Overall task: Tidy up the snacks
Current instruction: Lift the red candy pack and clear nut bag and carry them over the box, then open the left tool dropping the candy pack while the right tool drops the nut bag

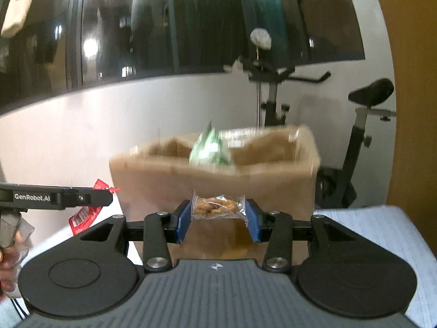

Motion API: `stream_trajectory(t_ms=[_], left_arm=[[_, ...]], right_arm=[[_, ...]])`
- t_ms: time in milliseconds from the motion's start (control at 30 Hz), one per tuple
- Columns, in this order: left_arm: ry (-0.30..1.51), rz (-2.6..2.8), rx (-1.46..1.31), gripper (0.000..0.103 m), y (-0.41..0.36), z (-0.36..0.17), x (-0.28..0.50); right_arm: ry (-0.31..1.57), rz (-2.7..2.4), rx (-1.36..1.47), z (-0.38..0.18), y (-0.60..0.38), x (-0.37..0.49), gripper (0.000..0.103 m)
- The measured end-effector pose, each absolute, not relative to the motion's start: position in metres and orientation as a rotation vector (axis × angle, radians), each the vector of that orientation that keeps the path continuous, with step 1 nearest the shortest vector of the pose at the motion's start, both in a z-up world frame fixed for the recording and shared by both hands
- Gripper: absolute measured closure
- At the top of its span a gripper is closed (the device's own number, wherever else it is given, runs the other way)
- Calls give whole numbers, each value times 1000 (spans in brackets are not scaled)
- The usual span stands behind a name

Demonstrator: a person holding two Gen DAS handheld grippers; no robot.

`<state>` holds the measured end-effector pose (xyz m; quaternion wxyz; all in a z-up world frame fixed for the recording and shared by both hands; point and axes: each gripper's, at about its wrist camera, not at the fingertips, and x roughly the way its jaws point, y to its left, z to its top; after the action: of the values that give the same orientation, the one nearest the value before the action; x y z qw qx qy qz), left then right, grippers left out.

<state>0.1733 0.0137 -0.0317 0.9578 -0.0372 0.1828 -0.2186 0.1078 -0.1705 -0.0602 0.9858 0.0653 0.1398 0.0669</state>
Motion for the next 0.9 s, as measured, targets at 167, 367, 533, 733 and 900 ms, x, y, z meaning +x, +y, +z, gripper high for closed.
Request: stream_trajectory(t_ms=[167,367,533,733,900], left_arm=[[332,-455,-65,52,0,-4,209],[378,-446,-18,52,-22,-3,256],[431,-423,3,52,-21,-13,274],[469,-410,11,51,-15,-20,283],[470,-412,26,30,-12,-18,278]], right_arm=[[245,134,133,-27,-183,134,58],[310,118,88,-15,-192,182,58],[395,97,132,-21,-201,214,58],[461,80,139,-32,-200,232,58],[492,54,128,-37,-198,236,52]])
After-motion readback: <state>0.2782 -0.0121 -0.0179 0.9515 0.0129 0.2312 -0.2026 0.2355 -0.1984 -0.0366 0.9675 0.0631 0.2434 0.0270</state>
